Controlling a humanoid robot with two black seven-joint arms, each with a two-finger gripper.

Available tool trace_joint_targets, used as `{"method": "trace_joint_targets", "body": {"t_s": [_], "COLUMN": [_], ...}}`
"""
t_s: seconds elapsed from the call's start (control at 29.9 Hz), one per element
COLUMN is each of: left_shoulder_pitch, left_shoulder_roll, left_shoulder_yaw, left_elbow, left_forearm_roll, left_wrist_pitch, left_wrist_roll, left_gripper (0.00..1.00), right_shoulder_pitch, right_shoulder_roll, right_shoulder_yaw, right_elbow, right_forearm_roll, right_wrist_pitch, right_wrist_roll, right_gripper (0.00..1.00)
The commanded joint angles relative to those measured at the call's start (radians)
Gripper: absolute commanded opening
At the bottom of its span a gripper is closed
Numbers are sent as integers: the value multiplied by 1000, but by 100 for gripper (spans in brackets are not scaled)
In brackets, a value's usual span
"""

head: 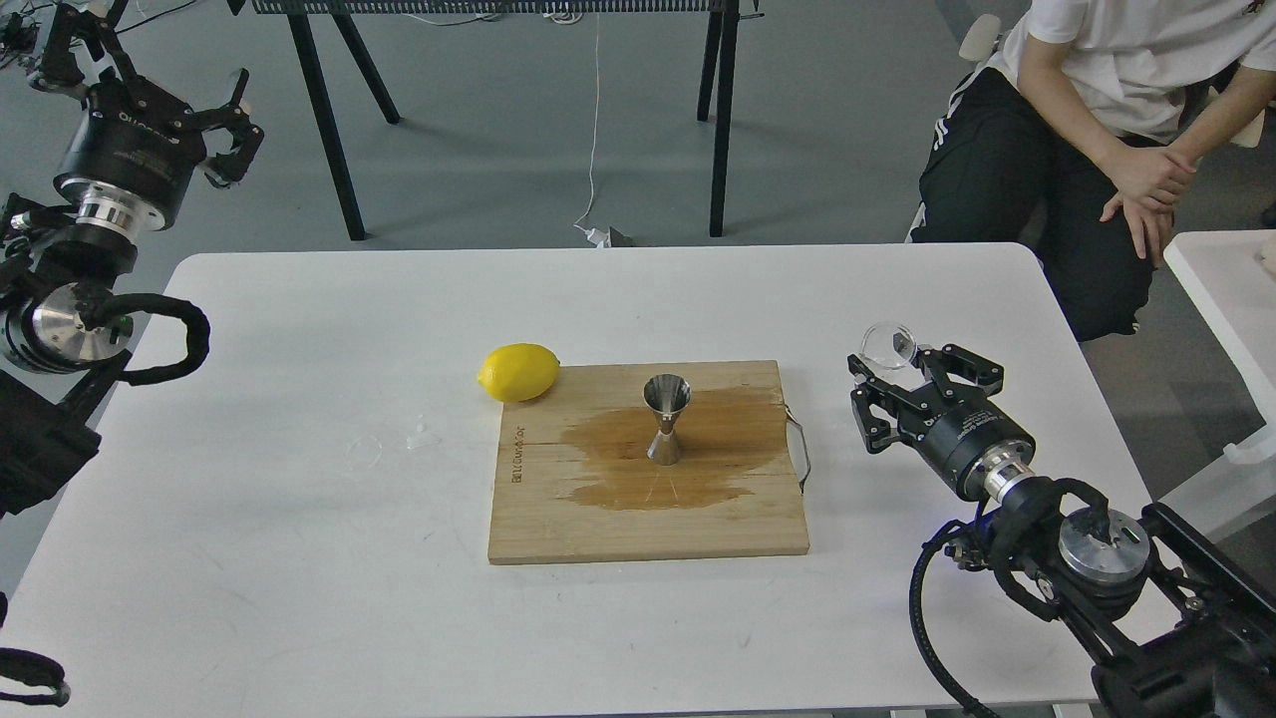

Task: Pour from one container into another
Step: 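Grasp the clear glass cup with the right gripper and lift it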

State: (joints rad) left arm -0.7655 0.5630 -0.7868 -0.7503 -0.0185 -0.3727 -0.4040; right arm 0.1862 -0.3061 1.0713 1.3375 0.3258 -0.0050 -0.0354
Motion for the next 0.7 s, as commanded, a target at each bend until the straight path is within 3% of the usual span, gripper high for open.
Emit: {"method": "trace_joint_targets", "body": {"t_s": [0.0, 0.67], "left_shoulder_pitch": [0, 15], "left_shoulder_roll": [0, 3], "left_shoulder_yaw": [0, 0], "left_elbow": [0, 2], "left_forearm_roll": [2, 2], "left_wrist_pitch": [0, 0], "left_wrist_roll": [-1, -1], "left_gripper": [100, 100], "right_shoulder_pitch": [19, 153], "right_shoulder_roll": [16, 208], "right_shoulder_yaw": [-4, -132], "right_elbow": [35, 46], "right_forearm_roll": [-117, -507], "right_wrist_pitch": [-41, -167], "right_wrist_roll": [2, 6], "right_gripper": [20, 19]}}
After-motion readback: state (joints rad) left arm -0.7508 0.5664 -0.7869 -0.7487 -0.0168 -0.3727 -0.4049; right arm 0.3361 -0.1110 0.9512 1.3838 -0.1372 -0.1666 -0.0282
